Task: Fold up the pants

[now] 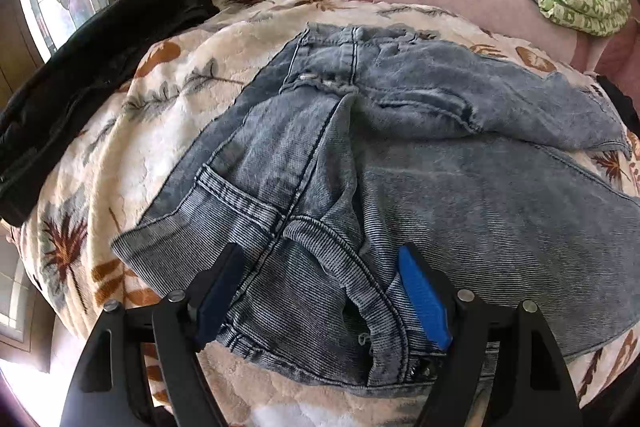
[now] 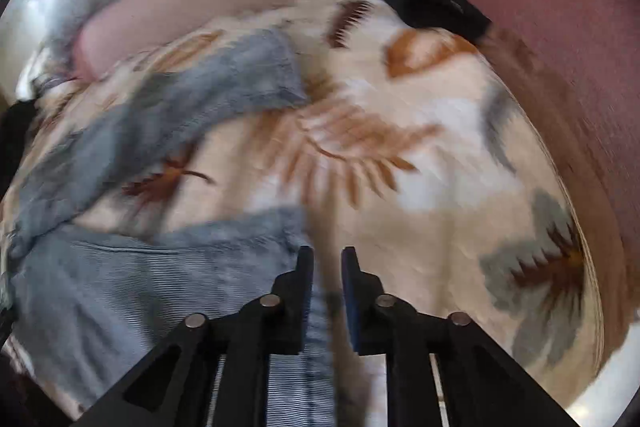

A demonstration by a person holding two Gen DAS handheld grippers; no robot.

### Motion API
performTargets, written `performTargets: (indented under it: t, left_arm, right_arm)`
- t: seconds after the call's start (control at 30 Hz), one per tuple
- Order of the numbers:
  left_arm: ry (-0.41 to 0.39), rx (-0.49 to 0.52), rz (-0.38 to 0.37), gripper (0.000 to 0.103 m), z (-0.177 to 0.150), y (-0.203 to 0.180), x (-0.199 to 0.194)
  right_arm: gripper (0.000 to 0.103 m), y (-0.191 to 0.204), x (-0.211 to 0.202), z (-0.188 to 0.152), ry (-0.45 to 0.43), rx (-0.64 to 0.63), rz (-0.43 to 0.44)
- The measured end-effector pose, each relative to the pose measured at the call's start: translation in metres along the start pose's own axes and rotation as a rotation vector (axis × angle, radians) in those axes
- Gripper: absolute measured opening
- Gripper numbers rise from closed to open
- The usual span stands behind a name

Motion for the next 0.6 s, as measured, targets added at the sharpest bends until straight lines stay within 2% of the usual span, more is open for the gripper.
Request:
performTargets:
  t: [0.07, 0.1, 0.13, 0.17, 0.2, 0.23, 0.27, 0.3, 0.33, 0.37, 0.47, 0.53, 0.6]
  left_arm:
    - [-0.037, 0.003, 0.005, 0.080, 0.004, 0.001, -0.012]
    - [-0.054, 0.005, 0.012, 0.080, 0.005, 0.001, -0.015]
    - [-0.058, 0.006, 0.014, 0.081, 0.005, 0.000, -0.014]
    - [-0.034, 0.007, 0.009, 0.082, 0.004, 0.000, -0.006]
    - [0.014, 0.006, 0.005, 0.084, 0.000, -0.001, 0.004]
    - [0.052, 0.004, 0.006, 0.086, -0.002, -0.001, 0.012]
    - [0.028, -0.004, 0.003, 0.086, -0.001, 0.000, 0.011]
    - [0.042, -0.003, -0.002, 0.086, 0.003, 0.000, 0.008]
    - [0.053, -0.007, -0.018, 0.086, 0.007, 0.001, 0.006]
    - [0.020, -0.038, -0.052, 0.086, 0.017, 0.005, -0.004]
    - [-0.104, -0.160, -0.135, 0.086, 0.063, 0.029, -0.027]
    - [-0.090, -0.205, -0.162, 0.086, 0.093, 0.042, -0.013]
    - [-0.055, -0.229, -0.158, 0.086, 0.117, 0.050, 0.014]
  right_arm:
    - [0.039, 0.001, -0.031, -0.003, -0.094, 0.030, 0.070]
    - [0.048, 0.005, -0.049, -0.008, -0.129, 0.035, 0.123]
    - [0.055, 0.011, -0.057, -0.014, -0.132, 0.034, 0.183]
    - [0.070, 0.017, -0.060, -0.022, -0.103, 0.030, 0.242]
    - [0.073, 0.021, -0.050, -0.034, -0.031, 0.029, 0.279]
    - [0.073, 0.022, -0.030, -0.049, 0.076, 0.029, 0.277]
    - [0.074, 0.018, -0.004, -0.067, 0.198, 0.042, 0.285]
    - [0.072, 0.018, -0.008, -0.067, 0.153, 0.029, 0.294]
    - [0.072, 0.020, -0.015, -0.062, 0.149, 0.013, 0.291]
    - [0.072, 0.024, -0.021, -0.055, 0.150, 0.003, 0.288]
    - [0.072, 0.022, -0.037, -0.021, 0.066, 0.034, 0.348]
    - [0.072, 0.021, -0.030, 0.006, 0.036, 0.049, 0.323]
    - [0.072, 0.020, -0.013, 0.040, 0.012, 0.063, 0.316]
Point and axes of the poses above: each gripper's, at about its wrist camera, not at the fingertips, and x roughly the way its jaws point, y to its left, z to its top, the point moved 4 cm from there along x, roughly the way its jaws point, and after that the axes turned 3 degrees about -y, right-handed, at the moved point
